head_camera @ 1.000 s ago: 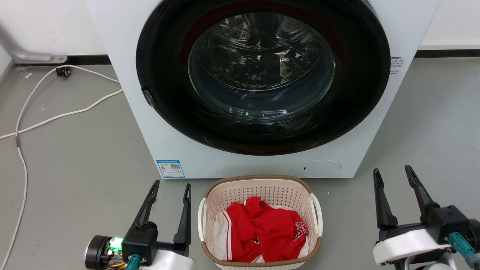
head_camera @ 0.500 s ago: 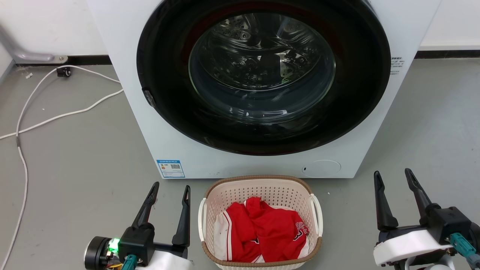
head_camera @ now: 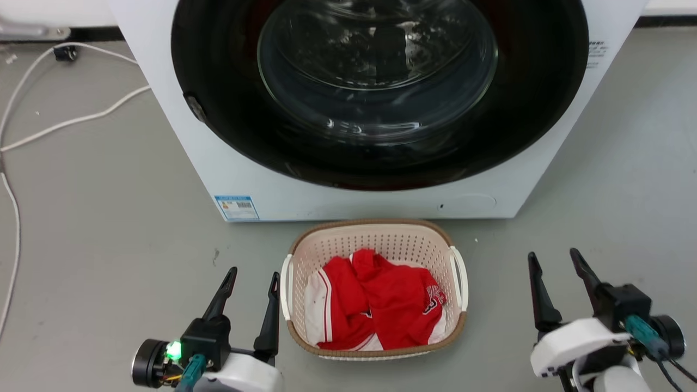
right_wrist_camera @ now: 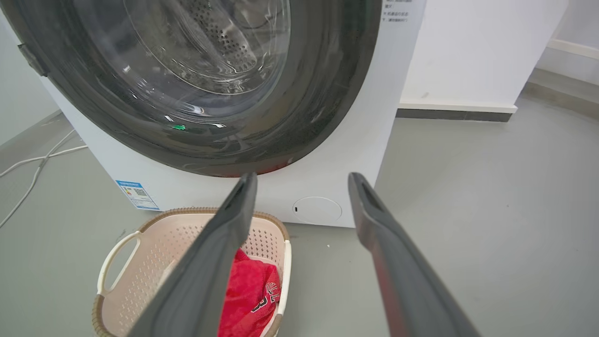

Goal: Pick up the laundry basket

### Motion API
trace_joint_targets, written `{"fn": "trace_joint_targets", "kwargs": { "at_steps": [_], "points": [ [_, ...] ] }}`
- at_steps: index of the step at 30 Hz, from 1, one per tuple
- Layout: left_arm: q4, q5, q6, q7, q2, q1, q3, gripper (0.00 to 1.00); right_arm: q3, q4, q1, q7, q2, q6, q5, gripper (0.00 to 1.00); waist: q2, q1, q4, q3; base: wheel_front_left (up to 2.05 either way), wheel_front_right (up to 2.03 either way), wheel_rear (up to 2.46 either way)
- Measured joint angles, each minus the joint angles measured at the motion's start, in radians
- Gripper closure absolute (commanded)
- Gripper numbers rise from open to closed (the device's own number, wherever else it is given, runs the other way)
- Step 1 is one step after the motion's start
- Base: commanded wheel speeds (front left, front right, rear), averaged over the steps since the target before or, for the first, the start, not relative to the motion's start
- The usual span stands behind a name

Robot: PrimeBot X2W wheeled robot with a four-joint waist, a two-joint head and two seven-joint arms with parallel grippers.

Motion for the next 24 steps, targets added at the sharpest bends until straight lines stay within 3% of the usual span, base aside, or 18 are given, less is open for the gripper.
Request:
{"fn": "trace_joint_targets", "kwargs": {
  "at_steps": [13,24],
  "points": [
    [0.239,0.005,-0.036,0.0,0.006,-0.272,0.005,0.0,0.031,0.243,-0.293,0.153,0.0,0.0,-0.018,0.0,0.0,0.0001,-0.026,0.235,0.0,0.0,0.0],
    [0.563,0.021,-0.043,0.0,0.014,-0.536,-0.011,0.0,0.022,0.432,-0.471,0.203,0.0,0.0,-0.084,0.0,0.0,0.0002,-0.027,0.436,0.0,0.0,0.0]
  ]
}}
